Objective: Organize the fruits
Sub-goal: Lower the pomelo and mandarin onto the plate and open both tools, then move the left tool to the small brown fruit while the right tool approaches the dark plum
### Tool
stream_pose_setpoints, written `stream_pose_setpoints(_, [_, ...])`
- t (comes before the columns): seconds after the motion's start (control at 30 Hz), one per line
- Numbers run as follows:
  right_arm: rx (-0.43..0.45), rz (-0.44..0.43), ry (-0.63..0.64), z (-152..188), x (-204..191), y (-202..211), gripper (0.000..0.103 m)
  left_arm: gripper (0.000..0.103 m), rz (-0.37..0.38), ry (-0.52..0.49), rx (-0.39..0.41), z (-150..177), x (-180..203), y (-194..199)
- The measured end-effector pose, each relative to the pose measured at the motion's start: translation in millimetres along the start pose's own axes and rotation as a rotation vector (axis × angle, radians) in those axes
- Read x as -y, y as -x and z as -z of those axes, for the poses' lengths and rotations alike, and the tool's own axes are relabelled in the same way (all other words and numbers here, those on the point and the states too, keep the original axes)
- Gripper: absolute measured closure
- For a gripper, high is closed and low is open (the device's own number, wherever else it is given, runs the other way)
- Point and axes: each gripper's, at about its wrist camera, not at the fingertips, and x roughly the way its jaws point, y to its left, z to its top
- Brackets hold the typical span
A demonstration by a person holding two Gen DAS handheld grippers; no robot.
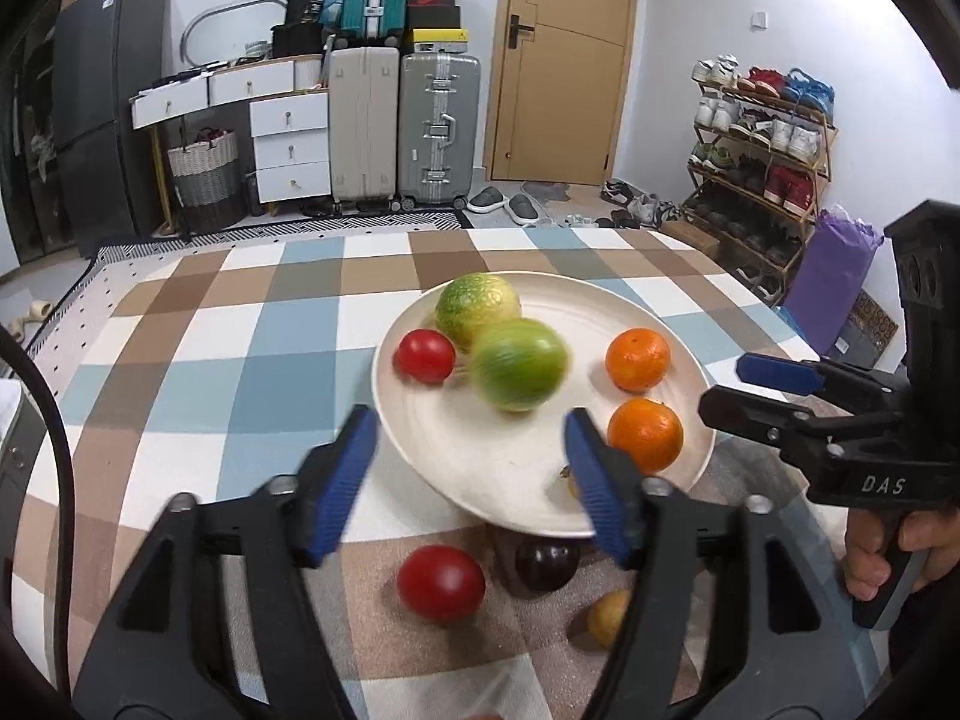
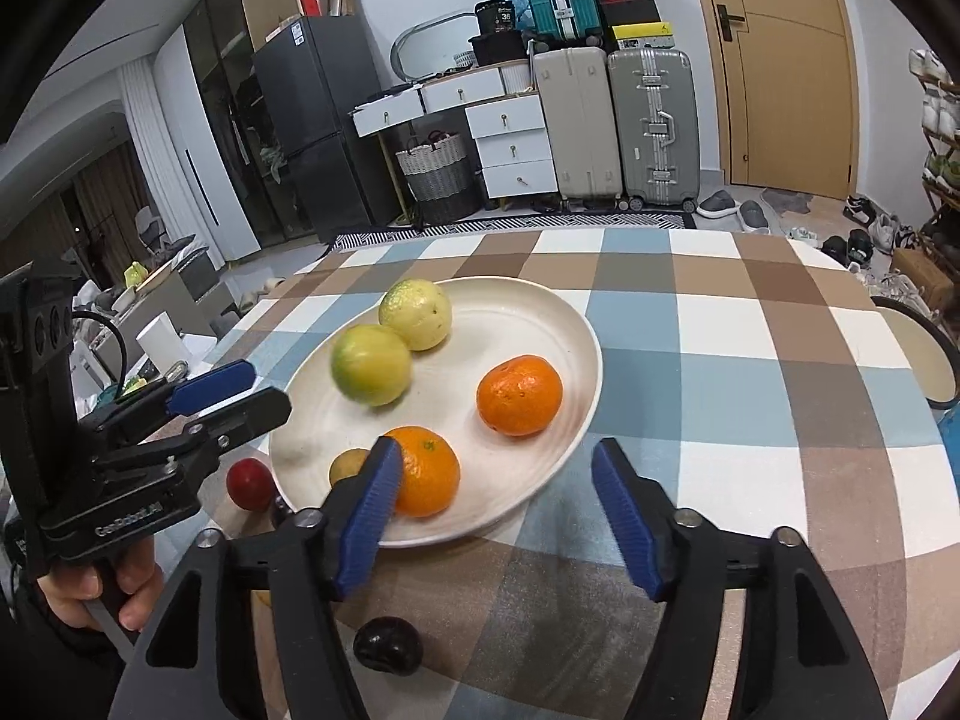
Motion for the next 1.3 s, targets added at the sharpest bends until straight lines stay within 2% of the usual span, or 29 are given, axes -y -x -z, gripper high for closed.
stream_pose_setpoints(0.03, [0.003, 0.0, -0.001, 0, 0, 0, 0.019, 0.021, -0.002, 0.004, 0.005, 0, -1, 2])
stream_pose_setpoints(0.1, [0.015, -0.013, -0.009, 0, 1, 3, 0.011, 0.015, -0.016, 0.017, 0.022, 1, -4, 9])
stream_pose_setpoints(0.17, [0.013, -0.017, -0.01, 0, 1, 4, 0.009, 0.011, -0.01, 0.03, 0.024, 1, -7, 14])
stream_pose_setpoints(0.2, [0.014, -0.018, -0.007, 1, 0, 5, 0.005, 0.002, -0.014, 0.039, 0.024, 2, -9, 16])
stream_pose_setpoints(0.23, [0.014, -0.016, -0.006, 1, 0, 6, 0.0, 0.001, -0.022, 0.049, 0.031, 2, -11, 20])
stream_pose_setpoints(0.43, [-0.001, -0.034, -0.001, 4, -1, 7, 0.0, 0.001, -0.03, 0.058, 0.049, 2, -15, 36])
stream_pose_setpoints(0.77, [-0.043, -0.044, 0.024, 10, -4, 11, 0.0, 0.001, -0.043, -0.001, 0.0, 19, -8, 47])
stream_pose_setpoints(1.1, [-0.084, -0.057, 0.06, 23, -9, 20, 0.0, 0.001, -0.024, -0.033, -0.063, 33, -2, 42])
stream_pose_setpoints(1.3, [-0.144, -0.046, 0.111, 29, -18, 15, 0.0, 0.001, 0.001, -0.037, -0.104, 35, 0, 36])
